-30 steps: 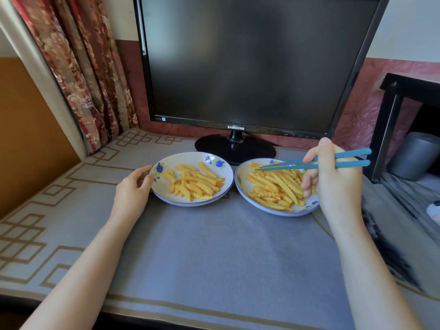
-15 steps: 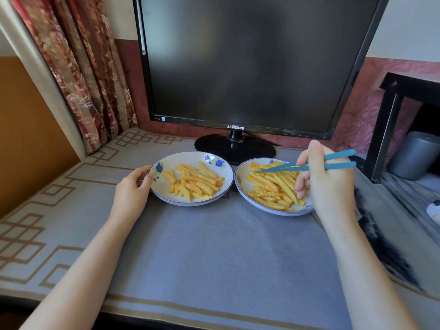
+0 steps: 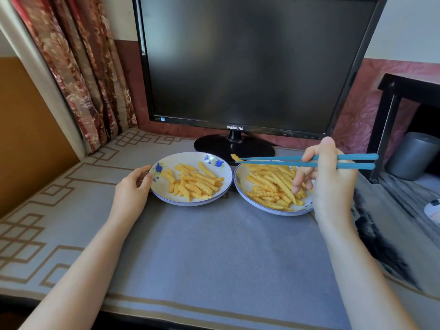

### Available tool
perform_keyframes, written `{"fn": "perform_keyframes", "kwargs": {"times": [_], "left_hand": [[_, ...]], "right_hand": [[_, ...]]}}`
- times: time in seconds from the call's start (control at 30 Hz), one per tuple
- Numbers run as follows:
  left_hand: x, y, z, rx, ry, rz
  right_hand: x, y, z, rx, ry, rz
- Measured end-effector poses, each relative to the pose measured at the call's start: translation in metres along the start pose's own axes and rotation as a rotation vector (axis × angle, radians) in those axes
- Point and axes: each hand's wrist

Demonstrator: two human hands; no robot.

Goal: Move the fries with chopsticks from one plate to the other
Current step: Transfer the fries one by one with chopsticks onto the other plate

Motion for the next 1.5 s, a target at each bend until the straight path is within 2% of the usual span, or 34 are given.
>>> {"fn": "perform_keyframes", "kwargs": {"times": [0.13, 0.3, 0.7, 0.8, 1.07, 1.27, 1.5], "left_hand": [[0.0, 0.0, 0.0, 0.004, -0.001, -0.006], [-0.001, 0.0, -0.001, 0.007, 0.0, -0.005], [0.0, 0.001, -0.001, 0.013, 0.002, -0.01], [0.0, 0.001, -0.001, 0.015, 0.004, -0.008], [0.0, 0.0, 0.0, 0.003, 0.002, -0.004], [-0.001, 0.0, -0.001, 0.003, -0.002, -0.001], [-0.001, 0.001, -0.002, -0.002, -0.002, -0.004]], "right_hand": [[-0.012, 0.015, 0.004, 0.046, 0.044, 0.091], [-0.023, 0.032, -0.003, 0.042, 0.003, 0.199], [-0.026, 0.048, -0.023, -0.043, -0.055, 0.339], [-0.02, 0.039, -0.016, -0.035, -0.077, 0.282], [0.01, -0.003, -0.011, -0.051, -0.043, -0.003], [0.016, -0.007, -0.02, -0.161, -0.042, -0.02], [0.021, -0.019, -0.015, -0.169, -0.045, -0.07]]}}
Point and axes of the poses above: each hand's wrist, its own x-axis towards the middle knuckle, its own y-axis out of the palm, z = x × y, and after that the axes turned 13 degrees about -x, right-handed
